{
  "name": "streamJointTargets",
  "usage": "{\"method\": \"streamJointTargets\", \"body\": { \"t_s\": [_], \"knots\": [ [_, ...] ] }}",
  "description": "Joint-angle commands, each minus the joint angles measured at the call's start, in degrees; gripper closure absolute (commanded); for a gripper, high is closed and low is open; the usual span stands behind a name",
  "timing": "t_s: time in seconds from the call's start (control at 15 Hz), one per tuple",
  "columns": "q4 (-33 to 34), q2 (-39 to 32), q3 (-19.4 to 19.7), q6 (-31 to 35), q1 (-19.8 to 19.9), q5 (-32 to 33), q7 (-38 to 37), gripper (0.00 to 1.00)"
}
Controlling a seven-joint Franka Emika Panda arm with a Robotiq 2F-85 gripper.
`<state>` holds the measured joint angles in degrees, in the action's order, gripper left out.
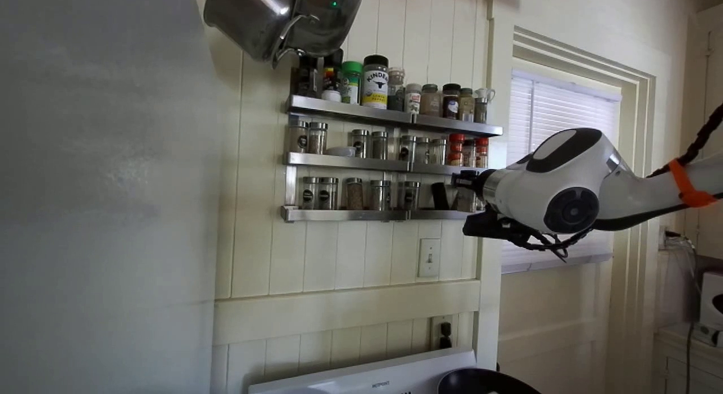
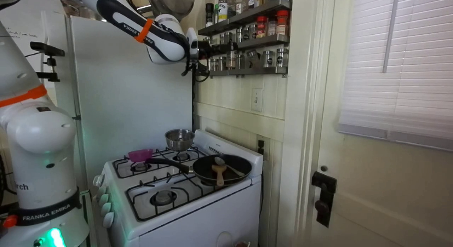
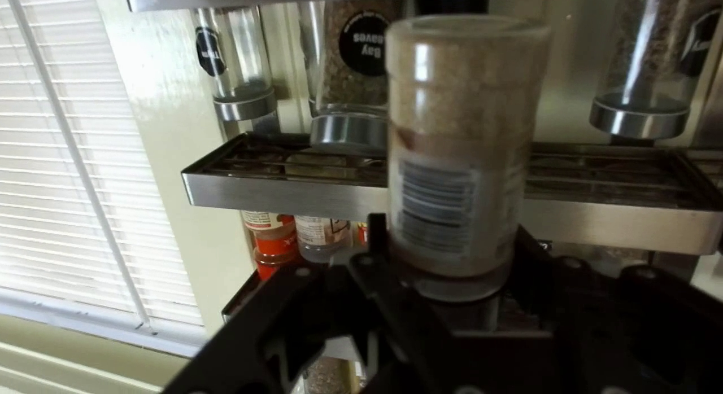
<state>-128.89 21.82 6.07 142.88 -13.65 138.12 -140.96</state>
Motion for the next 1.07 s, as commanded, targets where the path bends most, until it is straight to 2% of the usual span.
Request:
{"method": "streamJointTargets", "body": {
  "t_s": [0.0,0.33,0.4,0.67,1.0],
  "knots": [
    [3.6,-3.5,-1.0,1.2,0.9,1.0,1.2,0.75],
    [4.0,-5.9,-2.9,-5.5,0.6,9.7,-4.6,0.75],
    [4.3,-5.7,-5.4,-8.2,0.1,5.8,-1.3,0.75],
    [3.4,-6.6,-9.2,-15.2,-0.5,5.5,-3.9,0.75],
    [-1.5,-6.1,-10.3,-20.8,0.4,5.9,-9.3,0.75]
  ]
}}
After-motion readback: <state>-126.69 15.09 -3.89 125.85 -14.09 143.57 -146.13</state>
